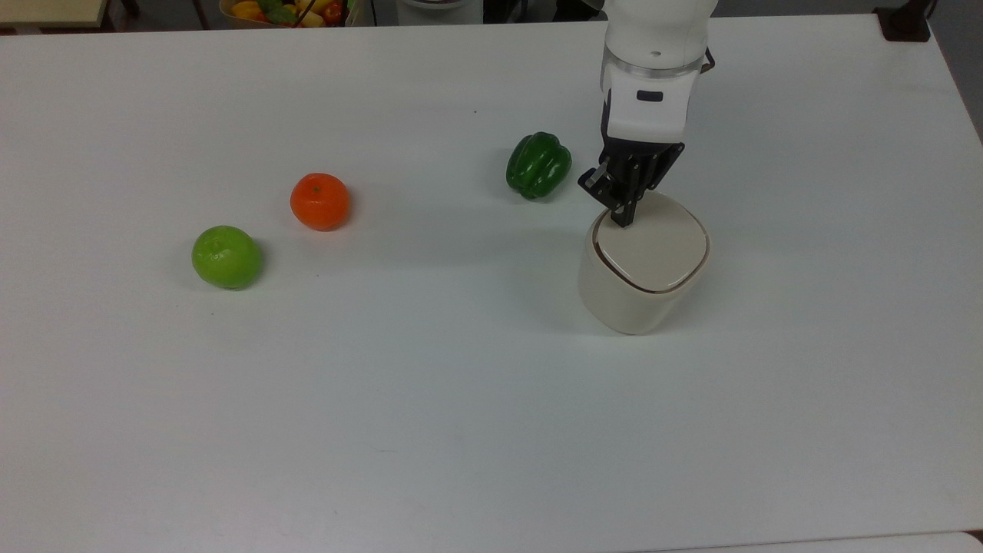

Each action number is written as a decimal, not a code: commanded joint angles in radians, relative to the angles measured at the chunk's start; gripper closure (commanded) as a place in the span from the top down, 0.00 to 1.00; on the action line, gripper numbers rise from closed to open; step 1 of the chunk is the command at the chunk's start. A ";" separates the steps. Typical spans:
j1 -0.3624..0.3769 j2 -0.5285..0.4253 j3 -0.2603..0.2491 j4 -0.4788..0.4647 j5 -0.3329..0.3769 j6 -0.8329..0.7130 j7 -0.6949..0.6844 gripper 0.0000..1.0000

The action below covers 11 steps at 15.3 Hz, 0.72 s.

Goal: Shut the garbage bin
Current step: 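Press the gripper on the closed lid to seat it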

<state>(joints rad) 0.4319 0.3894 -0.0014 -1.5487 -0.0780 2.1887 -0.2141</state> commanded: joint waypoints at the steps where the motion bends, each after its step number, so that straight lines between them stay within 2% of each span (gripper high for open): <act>1: 0.007 -0.006 -0.002 -0.011 0.012 -0.032 -0.025 0.00; 11: 0.010 0.031 -0.002 -0.010 0.014 -0.026 -0.025 0.00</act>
<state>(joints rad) 0.4349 0.4025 0.0001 -1.5515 -0.0780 2.1762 -0.2154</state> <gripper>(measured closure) 0.991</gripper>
